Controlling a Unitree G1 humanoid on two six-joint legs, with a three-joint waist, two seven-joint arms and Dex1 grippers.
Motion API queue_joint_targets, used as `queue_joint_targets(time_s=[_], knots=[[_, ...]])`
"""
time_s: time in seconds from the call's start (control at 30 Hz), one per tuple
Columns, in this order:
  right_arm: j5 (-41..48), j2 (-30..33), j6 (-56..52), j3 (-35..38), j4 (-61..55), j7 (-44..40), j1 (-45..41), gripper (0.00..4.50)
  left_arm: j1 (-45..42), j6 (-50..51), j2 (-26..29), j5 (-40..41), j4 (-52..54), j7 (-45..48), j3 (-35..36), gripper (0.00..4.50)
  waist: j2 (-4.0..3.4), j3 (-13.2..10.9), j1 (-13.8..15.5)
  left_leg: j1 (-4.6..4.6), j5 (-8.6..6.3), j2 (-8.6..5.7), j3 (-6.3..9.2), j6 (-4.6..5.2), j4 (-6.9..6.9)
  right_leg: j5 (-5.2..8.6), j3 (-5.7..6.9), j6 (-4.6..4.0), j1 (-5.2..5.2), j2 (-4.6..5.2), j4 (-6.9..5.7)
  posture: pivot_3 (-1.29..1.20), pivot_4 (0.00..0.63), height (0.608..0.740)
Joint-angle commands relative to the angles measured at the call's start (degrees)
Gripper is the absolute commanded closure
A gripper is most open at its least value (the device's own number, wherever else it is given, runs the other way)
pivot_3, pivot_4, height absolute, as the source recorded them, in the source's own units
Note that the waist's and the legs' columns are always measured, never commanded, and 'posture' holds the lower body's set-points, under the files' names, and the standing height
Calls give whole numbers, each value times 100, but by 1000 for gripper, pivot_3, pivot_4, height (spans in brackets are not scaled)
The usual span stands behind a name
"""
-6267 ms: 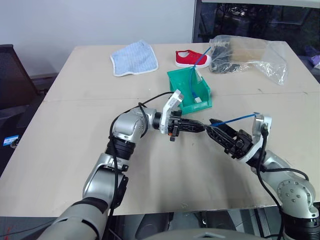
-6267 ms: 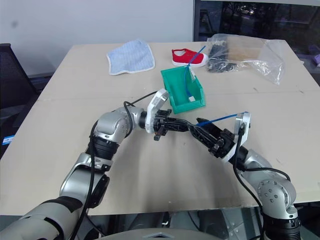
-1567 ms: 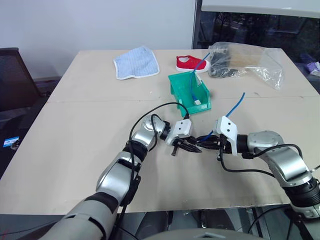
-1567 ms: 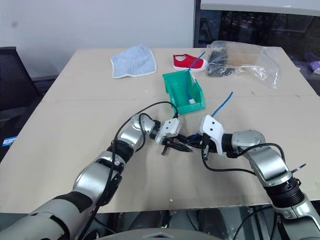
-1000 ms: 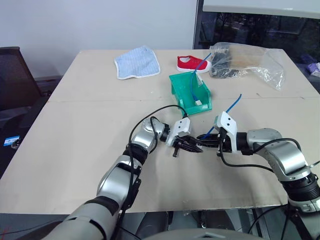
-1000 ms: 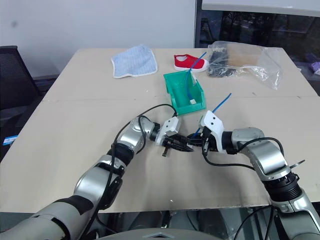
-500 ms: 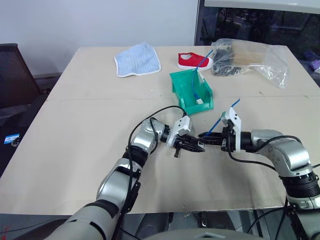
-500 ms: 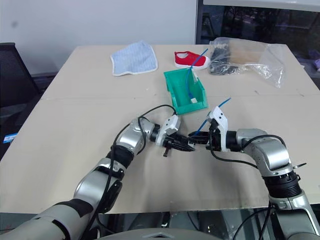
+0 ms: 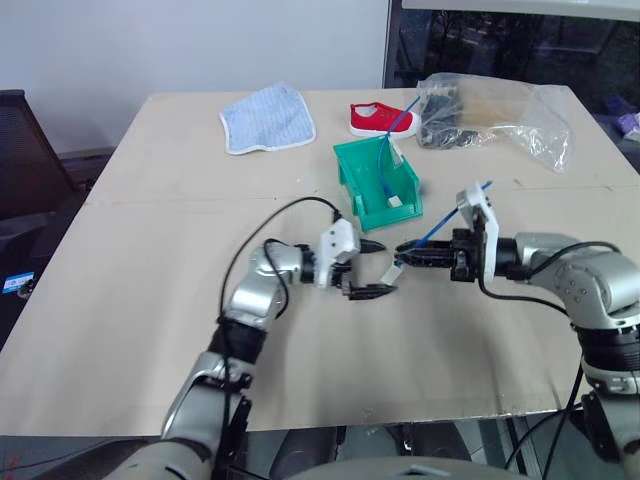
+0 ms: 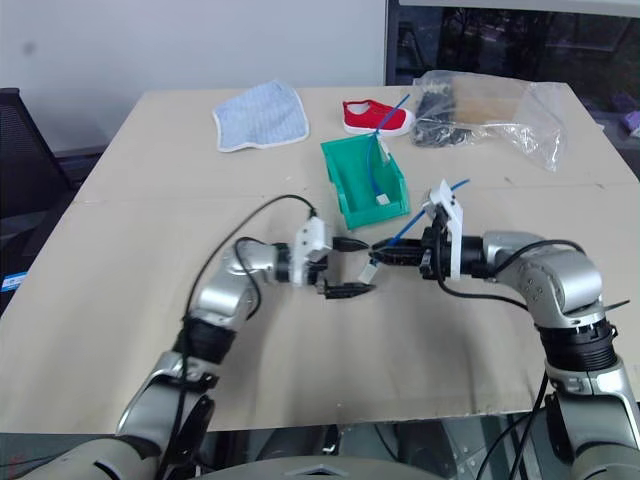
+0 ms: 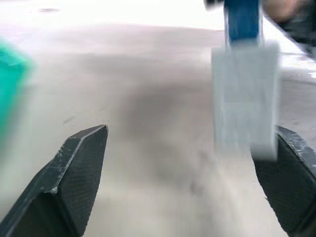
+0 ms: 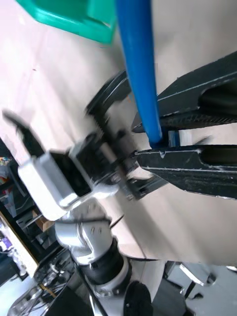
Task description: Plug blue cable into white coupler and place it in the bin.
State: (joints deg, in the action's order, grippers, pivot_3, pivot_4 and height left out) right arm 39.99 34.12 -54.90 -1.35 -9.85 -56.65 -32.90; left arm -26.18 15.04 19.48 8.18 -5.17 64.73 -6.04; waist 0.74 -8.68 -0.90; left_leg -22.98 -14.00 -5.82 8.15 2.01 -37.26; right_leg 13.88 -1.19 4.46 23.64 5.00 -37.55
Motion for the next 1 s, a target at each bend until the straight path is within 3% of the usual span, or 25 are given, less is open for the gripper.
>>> queue_joint_targets(time_s=[0.03, 0.23, 0.4, 0.57, 0.6, 0.7, 0.77, 0.83, 0.87, 0.93, 1.0], knots=[[-220, 9, 449, 35, 462, -117, -619, 4500, 234, 1336, 186, 483, 1674, -961, 704, 48, -1, -3, 13, 1, 0, 0, 0, 0, 0, 0, 2, 0, 0, -1, -1, 0, 150, 740], [-1337, -452, 1713, -599, 2543, -346, -2081, 4500, 345, 2942, 446, 786, 3237, -2244, 1439, 48, -2, -5, 9, 9, 14, 0, -7, -24, 3, 0, -2, 0, -1, -7, -8, 0, 150, 740], [-2548, -992, 3305, -1156, 4972, -474, -3369, 4500, 216, 3148, 518, 891, 3428, -2677, 1381, 48, -2, -7, 2, 9, 16, -1, -20, -28, 4, 0, -12, -1, 4, -13, -8, 0, 150, 740], [-3332, -1582, 4552, -1207, 6949, -76, -4365, 4500, 203, 3093, 582, 970, 3379, -2976, 1386, 48, -4, -9, -17, 8, 16, 0, -26, -30, 13, 0, -21, -1, 9, -12, 2, 0, 150, 740], [-3467, -1667, 4806, -1171, 7260, 145, -4541, 3710, 213, 3059, 606, 966, 3356, -3003, 1348, 0, -4, -9, -18, 8, 17, 1, -26, -30, 16, 0, -23, -1, 10, -12, 4, 0, 150, 740], [-3801, -1787, 5406, -1070, 7840, 902, -4936, 2484, 200, 2969, 594, 1048, 3294, -3051, 1316, 0, -7, -14, -19, 7, 18, 1, -30, -32, 24, 0, -28, -1, 16, -16, 6, 0, 150, 740], [-3971, -1804, 5689, -1005, 8050, 1355, -5095, 1193, 200, 2933, 603, 1098, 3272, -3083, 1313, 0, -7, -15, -20, 5, 19, 1, -32, -35, 29, 0, -31, -2, 24, -24, 6, 0, 150, 740], [-4041, -1824, 6006, -810, 8179, 2017, -5238, 293, 220, 2897, 625, 1127, 3261, -3099, 1301, 0, -8, -15, -29, 6, 20, 2, -35, -36, 33, 0, -36, -2, 27, -29, 5, 0, 150, 740], [-3991, -1822, 6221, -604, 8221, 2529, -5337, 35, 242, 2863, 626, 1134, 3245, -3105, 1297, 0, -8, -15, -32, 6, 23, 2, -36, -40, 37, 0, -38, -2, 30, -30, 3, 0, 150, 740], [-3972, -1775, 6576, -314, 8278, 3301, -5460, 35, 275, 2810, 606, 1145, 3211, -3120, 1277, 0, -10, -17, -39, 6, 27, 4, -39, -47, 43, 0, -44, -3, 38, -32, -3, 0, 150, 740], [-4016, -1727, 6716, -164, 8326, 3570, -5477, 35, 288, 2769, 594, 1155, 3183, -3139, 1231, 0, -10, -17, -44, 6, 30, 5, -40, -52, 47, 0, -47, -4, 43, -34, -7, 0, 150, 740]])
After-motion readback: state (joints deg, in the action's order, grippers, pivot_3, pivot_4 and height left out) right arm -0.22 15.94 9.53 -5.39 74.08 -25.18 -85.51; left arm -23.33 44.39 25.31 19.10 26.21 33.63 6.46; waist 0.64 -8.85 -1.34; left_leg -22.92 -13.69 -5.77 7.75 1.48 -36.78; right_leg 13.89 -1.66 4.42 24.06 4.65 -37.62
